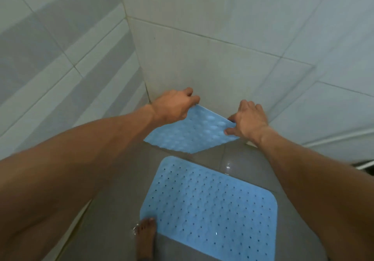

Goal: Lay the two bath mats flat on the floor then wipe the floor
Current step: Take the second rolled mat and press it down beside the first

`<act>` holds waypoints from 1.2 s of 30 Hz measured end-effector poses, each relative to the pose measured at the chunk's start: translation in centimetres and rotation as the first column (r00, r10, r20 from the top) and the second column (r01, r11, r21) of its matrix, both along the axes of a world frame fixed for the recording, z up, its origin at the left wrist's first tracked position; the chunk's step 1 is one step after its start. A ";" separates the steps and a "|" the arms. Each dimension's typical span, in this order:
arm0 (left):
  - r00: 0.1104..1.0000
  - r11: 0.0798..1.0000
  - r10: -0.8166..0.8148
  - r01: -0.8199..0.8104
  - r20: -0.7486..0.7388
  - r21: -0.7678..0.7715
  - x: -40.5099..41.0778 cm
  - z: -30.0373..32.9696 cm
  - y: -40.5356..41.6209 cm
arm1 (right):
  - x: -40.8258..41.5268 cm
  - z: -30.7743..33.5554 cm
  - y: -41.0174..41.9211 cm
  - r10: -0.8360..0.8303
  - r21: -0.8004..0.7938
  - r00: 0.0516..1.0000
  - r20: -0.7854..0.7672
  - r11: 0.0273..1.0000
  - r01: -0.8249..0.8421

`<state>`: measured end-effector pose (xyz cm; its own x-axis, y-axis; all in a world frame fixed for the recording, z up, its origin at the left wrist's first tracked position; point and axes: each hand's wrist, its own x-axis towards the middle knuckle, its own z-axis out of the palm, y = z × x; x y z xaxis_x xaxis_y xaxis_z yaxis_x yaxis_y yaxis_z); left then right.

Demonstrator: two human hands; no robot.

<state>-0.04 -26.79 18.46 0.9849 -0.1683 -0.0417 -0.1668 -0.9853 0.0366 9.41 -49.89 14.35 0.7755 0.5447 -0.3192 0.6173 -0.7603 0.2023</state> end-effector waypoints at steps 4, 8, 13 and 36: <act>0.995 0.996 -0.027 0.034 0.092 -0.078 -4.2 4.6 -4.8 | -5.5 1.5 -7.9 -0.016 -0.017 1.000 -0.020 1.000 0.016; 0.980 0.985 -0.014 0.047 0.196 -0.164 -7.9 7.5 -6.3 | -10.0 2.2 -14.1 -0.198 0.067 0.965 -0.173 0.975 0.212; 0.973 0.980 -0.057 0.098 0.224 -0.176 -11.8 8.9 -5.7 | -15.4 0.9 -17.7 -0.337 0.052 0.921 -0.195 0.934 0.353; 0.904 0.989 0.046 -0.101 -0.425 -0.106 -37.0 -10.9 -6.5 | -38.3 -12.4 -25.4 -0.483 0.040 0.746 -0.459 0.828 0.560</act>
<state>-37.02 -33.26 7.57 0.8899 -0.1268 -0.4381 -0.0365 -0.9773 0.2087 -28.93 -75.34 1.93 0.7686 0.1681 -0.6173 0.1079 -0.9851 -0.1338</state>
